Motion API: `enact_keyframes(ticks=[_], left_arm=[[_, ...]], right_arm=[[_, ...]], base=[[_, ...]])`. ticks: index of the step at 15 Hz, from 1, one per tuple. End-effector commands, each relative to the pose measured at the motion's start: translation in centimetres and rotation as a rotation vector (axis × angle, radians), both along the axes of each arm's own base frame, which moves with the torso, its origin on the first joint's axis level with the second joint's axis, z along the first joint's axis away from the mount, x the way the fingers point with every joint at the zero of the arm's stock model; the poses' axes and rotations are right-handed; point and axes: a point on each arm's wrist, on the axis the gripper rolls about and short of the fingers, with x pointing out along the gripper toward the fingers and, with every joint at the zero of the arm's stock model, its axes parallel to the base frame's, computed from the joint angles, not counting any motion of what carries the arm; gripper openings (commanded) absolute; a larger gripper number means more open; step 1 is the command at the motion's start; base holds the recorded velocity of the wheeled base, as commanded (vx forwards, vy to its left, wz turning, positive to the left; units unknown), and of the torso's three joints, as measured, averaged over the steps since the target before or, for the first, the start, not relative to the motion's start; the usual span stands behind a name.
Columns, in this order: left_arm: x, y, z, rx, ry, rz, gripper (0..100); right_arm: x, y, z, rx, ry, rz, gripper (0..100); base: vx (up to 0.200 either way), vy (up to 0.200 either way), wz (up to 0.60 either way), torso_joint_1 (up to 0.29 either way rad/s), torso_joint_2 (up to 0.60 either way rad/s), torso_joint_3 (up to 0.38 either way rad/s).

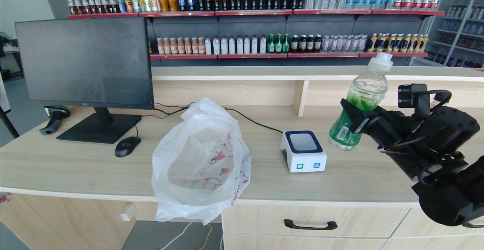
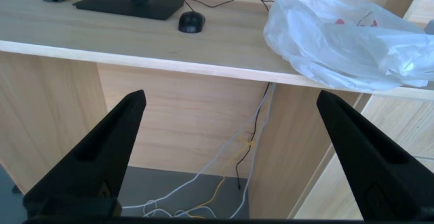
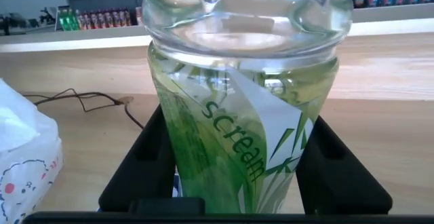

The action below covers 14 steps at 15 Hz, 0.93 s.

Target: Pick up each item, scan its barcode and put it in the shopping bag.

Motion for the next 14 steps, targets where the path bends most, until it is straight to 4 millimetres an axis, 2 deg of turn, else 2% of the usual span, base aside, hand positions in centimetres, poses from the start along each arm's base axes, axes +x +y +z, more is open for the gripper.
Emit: enact_keyframes(ticks=[1,5,7,10,14], left_arm=[[0.0,0.0,0.0,0.0,-0.001,0.002,100],[0.0,0.0,0.0,0.0,-0.001,0.0,100],[0.0,0.0,0.0,0.0,-0.001,0.0,100],[0.0,0.0,0.0,0.0,-0.001,0.0,100],[0.0,0.0,0.0,0.0,-0.001,0.0,100]], right_arm=[[-2.7,0.3,2.0,0.009,-0.048,0.028,0],[-6.4,4.6,2.4,0.015,-0.048,0.217,0],[-7.8,6.5,3.4,0.032,-0.082,0.306,0],[-9.6,7.7,4.5,0.054,-0.121,0.385,0],[-11.9,10.7,5.8,0.09,-0.163,0.557,0]], base=[[0.0,0.0,0.0,0.0,0.0,0.0],[0.0,0.0,0.0,0.0,0.0,0.0],[0.0,0.0,0.0,0.0,0.0,0.0],[0.0,0.0,0.0,0.0,0.0,0.0],[0.0,0.0,0.0,0.0,0.0,0.0]])
